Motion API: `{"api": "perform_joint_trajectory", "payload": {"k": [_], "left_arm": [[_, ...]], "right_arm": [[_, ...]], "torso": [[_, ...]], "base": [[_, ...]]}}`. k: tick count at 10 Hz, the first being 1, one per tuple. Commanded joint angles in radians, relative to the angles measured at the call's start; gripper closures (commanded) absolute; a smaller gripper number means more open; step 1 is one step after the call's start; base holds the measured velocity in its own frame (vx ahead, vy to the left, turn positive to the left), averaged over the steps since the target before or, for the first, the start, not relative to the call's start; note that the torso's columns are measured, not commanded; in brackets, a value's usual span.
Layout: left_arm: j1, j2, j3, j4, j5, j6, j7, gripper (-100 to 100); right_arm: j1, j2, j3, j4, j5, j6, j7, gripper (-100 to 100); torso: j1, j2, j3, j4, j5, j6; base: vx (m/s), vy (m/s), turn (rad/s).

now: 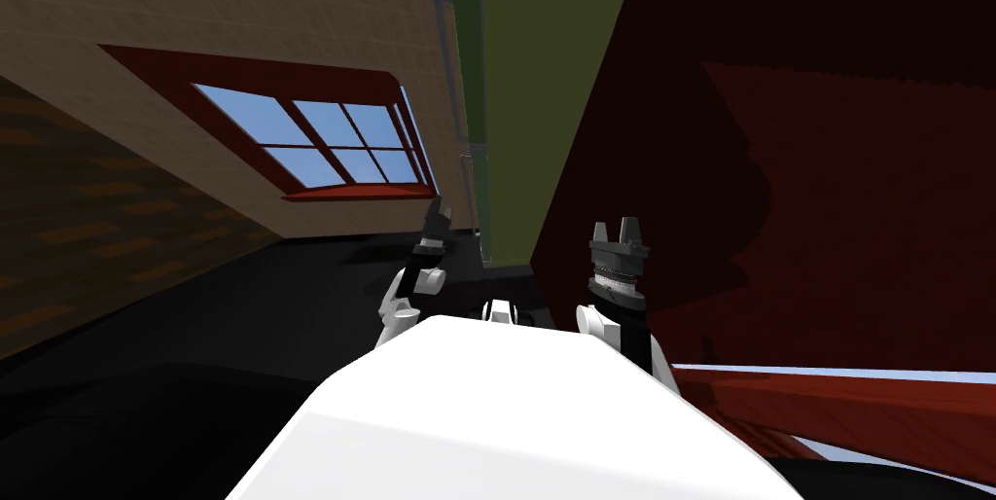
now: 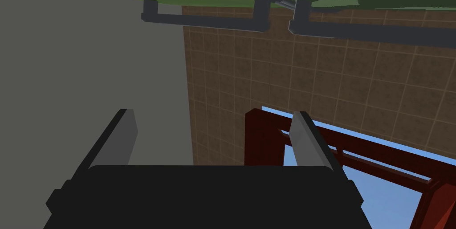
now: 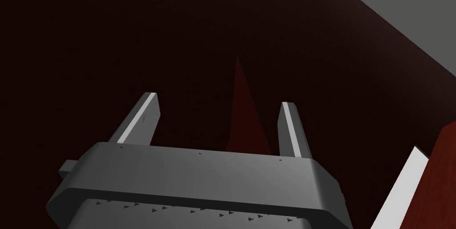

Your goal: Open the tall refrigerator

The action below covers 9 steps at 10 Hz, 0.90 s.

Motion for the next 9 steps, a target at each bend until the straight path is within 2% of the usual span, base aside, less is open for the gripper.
{"api": "perform_joint_trajectory", "payload": {"k": [1, 2, 3, 4, 5, 6, 7, 8, 9], "left_arm": [[-0.064, 0.008, 0.0, -0.006, -0.004, 0.072, 0.004, -100], [-0.064, 0.008, 0.0, -0.006, -0.004, 0.076, 0.004, -100], [-0.105, 0.012, 0.001, -0.012, -0.007, 0.116, 0.007, -100], [-0.106, 0.012, 0.001, -0.012, -0.007, 0.123, 0.007, -100], [-0.15, 0.016, 0.003, -0.018, -0.01, 0.161, 0.009, -100], [-0.15, 0.016, 0.003, -0.018, -0.01, 0.172, 0.009, -100], [-0.193, 0.019, 0.005, -0.025, -0.013, 0.207, 0.011, -100], [-0.196, 0.019, 0.005, -0.025, -0.013, 0.223, 0.011, -100], [-0.235, 0.022, 0.008, -0.032, -0.018, 0.258, 0.013, -100]], "right_arm": [[0.0, 0.0, 0.0, 0.0, 0.0, 0.0, 0.0, 0], [0.0, 0.0, 0.0, 0.0, 0.0, 0.0, 0.0, 0], [0.0, 0.0, 0.0, 0.0, 0.0, 0.0, 0.0, 0], [0.0, 0.0, 0.0, 0.0, 0.0, 0.0, 0.0, 0], [0.0, 0.0, 0.0, 0.0, 0.0, 0.0, 0.0, 0], [0.0, 0.0, 0.0, 0.0, 0.0, 0.0, 0.0, 0], [0.0, 0.0, 0.0, 0.0, 0.0, 0.0, 0.0, 0], [0.0, 0.0, 0.0, 0.0, 0.0, 0.0, 0.0, 0], [0.0, 0.0, 0.0, 0.0, 0.0, 0.0, 0.0, 0]], "torso": [[0.001, 0.001, 0.0, 0.0, 0.0, 0.0], [0.0, 0.0, 0.0, 0.0, 0.0, 0.0], [0.001, 0.0, 0.0, 0.0, 0.0, 0.0], [0.001, 0.0, 0.0, 0.0, 0.0, 0.0], [0.0, 0.0, 0.0, 0.0, 0.0, 0.0], [-0.001, -0.001, 0.0, 0.0, 0.0, 0.0], [0.0, 0.0, 0.0, 0.0, 0.0, 0.0], [-0.001, -0.001, -0.001, 0.0, 0.0, 0.0], [0.0, 0.0, 0.0, 0.0, 0.0, 0.0]], "base": [[0.08, -0.043, 0.013], [0.067, -0.03, 0.009], [0.071, -0.02, 0.018], [0.06, -0.027, 0.005], [0.08, -0.04, 0.018], [0.076, -0.035, 0.01], [0.092, -0.046, 0.022], [0.078, -0.042, 0.011], [0.095, -0.021, 0.018]]}}
